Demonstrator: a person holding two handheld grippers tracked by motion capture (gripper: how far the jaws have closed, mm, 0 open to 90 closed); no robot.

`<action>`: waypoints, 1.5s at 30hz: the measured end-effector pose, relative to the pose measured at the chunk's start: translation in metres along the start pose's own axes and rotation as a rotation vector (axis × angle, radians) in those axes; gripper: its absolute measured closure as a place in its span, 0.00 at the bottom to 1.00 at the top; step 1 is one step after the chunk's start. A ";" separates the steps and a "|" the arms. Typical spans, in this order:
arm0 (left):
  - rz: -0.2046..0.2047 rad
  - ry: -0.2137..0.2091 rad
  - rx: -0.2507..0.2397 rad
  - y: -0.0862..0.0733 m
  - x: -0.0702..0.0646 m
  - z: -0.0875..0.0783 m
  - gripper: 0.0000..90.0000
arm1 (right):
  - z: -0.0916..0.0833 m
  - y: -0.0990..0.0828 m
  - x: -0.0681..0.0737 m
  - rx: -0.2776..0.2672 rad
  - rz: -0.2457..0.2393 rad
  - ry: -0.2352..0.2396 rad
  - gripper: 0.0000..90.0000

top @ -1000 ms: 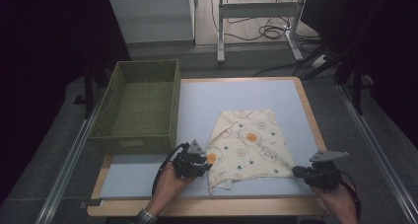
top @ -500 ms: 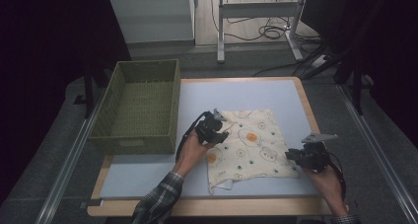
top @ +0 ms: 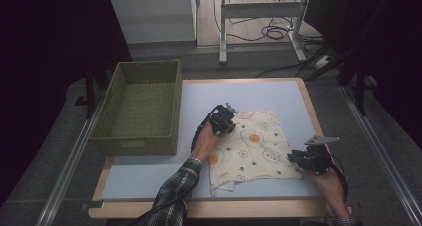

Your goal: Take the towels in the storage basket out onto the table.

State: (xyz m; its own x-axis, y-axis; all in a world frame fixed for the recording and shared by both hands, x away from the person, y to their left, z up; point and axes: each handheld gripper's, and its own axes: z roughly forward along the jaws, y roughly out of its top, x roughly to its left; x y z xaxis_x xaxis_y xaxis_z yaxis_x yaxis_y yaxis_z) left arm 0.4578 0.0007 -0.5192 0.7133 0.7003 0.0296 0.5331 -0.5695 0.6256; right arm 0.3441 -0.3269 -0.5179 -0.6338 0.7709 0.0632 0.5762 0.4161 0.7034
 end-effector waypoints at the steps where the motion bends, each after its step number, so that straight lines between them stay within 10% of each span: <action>1: 0.012 0.024 0.010 0.000 0.000 -0.002 0.96 | 0.000 0.000 0.000 0.000 0.000 0.001 0.77; 14: -0.086 0.216 0.028 -0.011 0.039 -0.053 0.82 | -0.001 0.006 -0.003 0.006 0.005 -0.001 0.71; 29: -0.180 0.215 0.023 -0.023 0.056 -0.041 0.66 | 0.019 0.045 -0.017 0.015 -0.025 -0.080 0.54; 45: -0.269 0.219 0.001 -0.034 0.069 -0.021 0.68 | 0.073 0.096 -0.064 0.017 0.036 -0.092 0.70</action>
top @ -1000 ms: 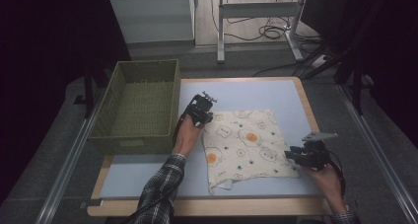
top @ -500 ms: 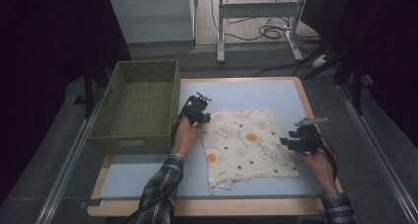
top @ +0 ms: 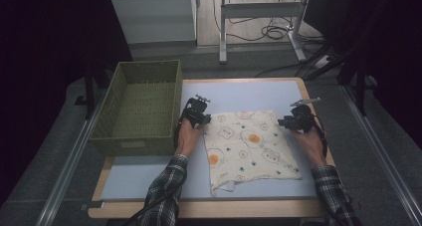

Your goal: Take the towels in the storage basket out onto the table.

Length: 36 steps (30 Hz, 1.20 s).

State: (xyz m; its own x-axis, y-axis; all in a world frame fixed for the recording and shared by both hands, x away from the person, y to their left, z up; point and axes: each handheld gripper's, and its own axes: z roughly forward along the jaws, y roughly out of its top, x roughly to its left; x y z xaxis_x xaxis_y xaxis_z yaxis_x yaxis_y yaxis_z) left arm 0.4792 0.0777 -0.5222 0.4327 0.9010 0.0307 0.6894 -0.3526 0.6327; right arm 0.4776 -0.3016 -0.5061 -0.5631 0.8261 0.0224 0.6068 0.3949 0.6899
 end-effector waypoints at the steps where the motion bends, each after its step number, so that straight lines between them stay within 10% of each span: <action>1: -0.004 0.005 -0.001 -0.001 0.001 0.001 0.68 | 0.004 0.003 -0.001 0.000 0.002 0.005 0.70; 10: -0.031 0.007 -0.028 -0.005 0.004 0.005 0.56 | 0.036 0.033 -0.008 -0.012 -0.029 -0.011 0.68; 16: -0.069 -0.076 -0.059 -0.009 0.008 0.007 0.71 | 0.048 0.039 -0.007 0.028 -0.052 -0.008 0.77; 21: -0.035 -0.101 -0.052 -0.005 0.006 0.007 0.95 | 0.047 0.043 -0.006 0.053 -0.045 0.029 0.96; 26: -0.060 -0.090 -0.103 0.005 0.016 0.014 0.96 | 0.035 0.050 -0.013 0.019 -0.042 -0.037 0.97; 36: 0.031 -0.043 -0.169 0.020 0.003 0.003 0.95 | 0.006 0.052 -0.019 -0.037 -0.003 -0.035 0.97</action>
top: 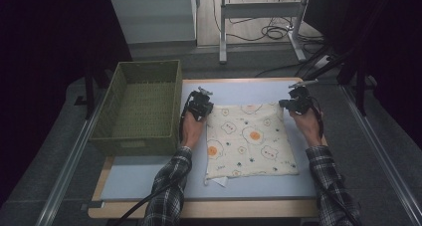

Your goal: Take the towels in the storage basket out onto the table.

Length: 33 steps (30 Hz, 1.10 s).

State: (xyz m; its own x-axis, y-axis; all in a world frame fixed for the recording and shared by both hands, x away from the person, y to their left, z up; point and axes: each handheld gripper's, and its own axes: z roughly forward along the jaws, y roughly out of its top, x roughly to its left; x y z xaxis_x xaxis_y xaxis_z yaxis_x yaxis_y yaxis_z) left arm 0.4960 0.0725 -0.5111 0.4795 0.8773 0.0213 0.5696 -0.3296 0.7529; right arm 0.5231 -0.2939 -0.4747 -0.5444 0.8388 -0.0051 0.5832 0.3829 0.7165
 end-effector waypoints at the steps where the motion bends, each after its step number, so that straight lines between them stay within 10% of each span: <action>1: 0.010 0.008 -0.008 -0.001 -0.002 -0.003 0.95 | -0.002 -0.003 0.000 0.000 0.006 0.003 0.97; 33: 0.124 -0.204 -0.099 -0.071 -0.054 -0.092 0.94 | -0.098 -0.102 0.044 -0.057 -0.081 0.122 0.97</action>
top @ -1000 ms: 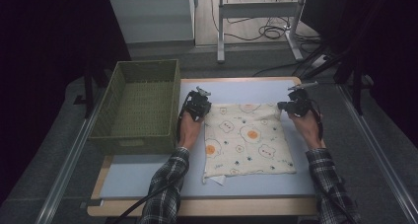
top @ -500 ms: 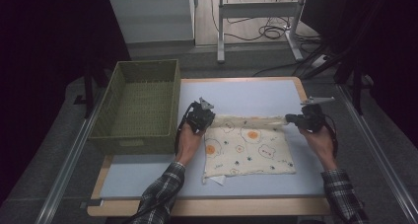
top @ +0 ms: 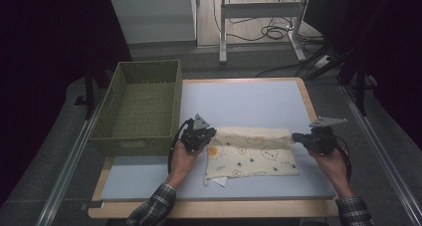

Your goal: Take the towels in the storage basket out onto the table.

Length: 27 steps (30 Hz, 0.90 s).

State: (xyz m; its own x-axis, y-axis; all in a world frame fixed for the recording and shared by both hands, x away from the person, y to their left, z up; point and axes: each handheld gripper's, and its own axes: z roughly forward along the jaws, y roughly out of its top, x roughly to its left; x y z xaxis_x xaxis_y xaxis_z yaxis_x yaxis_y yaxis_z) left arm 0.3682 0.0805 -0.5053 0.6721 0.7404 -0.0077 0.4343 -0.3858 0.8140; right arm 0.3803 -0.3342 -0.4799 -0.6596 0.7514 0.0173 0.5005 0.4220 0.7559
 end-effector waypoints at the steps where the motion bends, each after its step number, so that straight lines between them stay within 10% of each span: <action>1: 0.006 -0.007 -0.001 -0.002 -0.003 -0.003 0.94 | -0.001 -0.002 0.002 0.000 -0.003 0.001 0.97; 27: 0.042 -0.131 -0.011 -0.060 -0.052 -0.038 0.94 | -0.032 -0.065 0.047 0.005 -0.038 0.060 0.96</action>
State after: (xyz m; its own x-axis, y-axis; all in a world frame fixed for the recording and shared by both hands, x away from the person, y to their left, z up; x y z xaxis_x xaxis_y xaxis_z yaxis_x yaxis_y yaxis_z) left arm 0.2843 0.0867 -0.5315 0.7623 0.6454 -0.0491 0.3982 -0.4078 0.8216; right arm 0.2989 -0.3423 -0.5073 -0.7104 0.7032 0.0274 0.4768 0.4524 0.7537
